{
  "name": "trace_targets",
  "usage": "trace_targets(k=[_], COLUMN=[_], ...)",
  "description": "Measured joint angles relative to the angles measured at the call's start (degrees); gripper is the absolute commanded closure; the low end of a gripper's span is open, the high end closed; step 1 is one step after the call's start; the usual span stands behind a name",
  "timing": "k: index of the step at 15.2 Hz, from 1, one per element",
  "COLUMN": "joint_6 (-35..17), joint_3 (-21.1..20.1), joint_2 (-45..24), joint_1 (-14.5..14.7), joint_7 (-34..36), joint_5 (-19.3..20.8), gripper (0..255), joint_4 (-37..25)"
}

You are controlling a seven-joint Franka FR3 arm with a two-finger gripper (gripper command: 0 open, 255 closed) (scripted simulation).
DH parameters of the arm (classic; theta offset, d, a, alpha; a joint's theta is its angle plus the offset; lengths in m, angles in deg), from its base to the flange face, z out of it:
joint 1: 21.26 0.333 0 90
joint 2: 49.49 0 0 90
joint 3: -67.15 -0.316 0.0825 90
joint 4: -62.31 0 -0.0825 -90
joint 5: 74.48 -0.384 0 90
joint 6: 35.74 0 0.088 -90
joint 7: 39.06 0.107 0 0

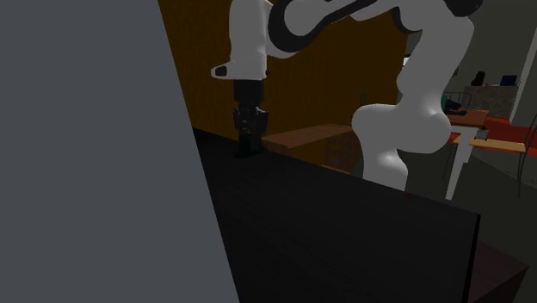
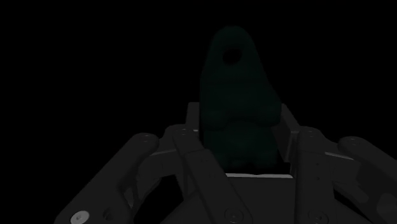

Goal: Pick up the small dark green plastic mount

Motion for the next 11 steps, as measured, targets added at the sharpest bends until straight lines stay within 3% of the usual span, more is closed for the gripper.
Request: trace_targets(k=[11], joint_6=[8.69], joint_3=[-1.05], joint_2=[1.93], joint_1=[0.17], joint_7=[0.19], joint_5=[-0.50], gripper=[255], joint_4=[-6.77])
